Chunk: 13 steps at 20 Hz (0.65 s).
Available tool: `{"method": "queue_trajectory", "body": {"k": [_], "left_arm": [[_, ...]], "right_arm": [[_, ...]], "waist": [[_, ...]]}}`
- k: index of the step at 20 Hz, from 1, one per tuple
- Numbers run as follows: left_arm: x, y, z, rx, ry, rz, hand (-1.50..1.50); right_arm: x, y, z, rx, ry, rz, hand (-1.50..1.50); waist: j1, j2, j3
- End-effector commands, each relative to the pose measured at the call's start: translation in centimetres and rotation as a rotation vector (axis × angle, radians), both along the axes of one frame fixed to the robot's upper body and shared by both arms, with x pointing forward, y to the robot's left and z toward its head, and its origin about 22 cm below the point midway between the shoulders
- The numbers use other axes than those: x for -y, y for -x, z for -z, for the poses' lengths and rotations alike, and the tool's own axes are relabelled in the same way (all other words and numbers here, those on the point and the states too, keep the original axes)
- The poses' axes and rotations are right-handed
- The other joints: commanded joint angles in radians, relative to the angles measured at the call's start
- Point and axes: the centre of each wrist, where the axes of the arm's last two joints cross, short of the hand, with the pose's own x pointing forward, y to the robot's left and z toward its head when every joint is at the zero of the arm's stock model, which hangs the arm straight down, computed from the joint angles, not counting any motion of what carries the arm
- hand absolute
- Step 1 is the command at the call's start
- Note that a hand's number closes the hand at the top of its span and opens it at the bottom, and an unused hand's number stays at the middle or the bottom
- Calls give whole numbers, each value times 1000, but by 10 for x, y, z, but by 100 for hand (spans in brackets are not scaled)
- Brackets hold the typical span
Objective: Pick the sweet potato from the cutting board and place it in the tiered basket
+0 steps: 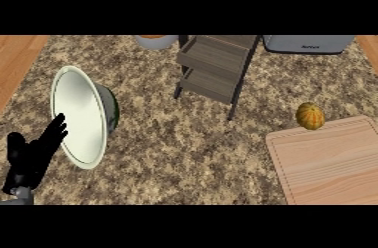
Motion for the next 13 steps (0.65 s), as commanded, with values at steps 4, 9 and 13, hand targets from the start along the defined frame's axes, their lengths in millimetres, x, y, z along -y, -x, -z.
{"method": "queue_trajectory", "body": {"k": [4, 9, 13], "left_arm": [[-10, 17, 9, -24, 14, -32, 0], [-14, 19, 8, -32, -11, -72, 0], [-33, 37, 8, -53, -15, -91, 0]], "right_arm": [[20, 31, -48, 214, -391, 88, -150], [33, 57, -67, 389, -490, -4, -150], [41, 62, -55, 385, -547, -97, -150]], "waist": [[-27, -18, 2], [-76, -37, 6], [-86, -47, 8]]}}
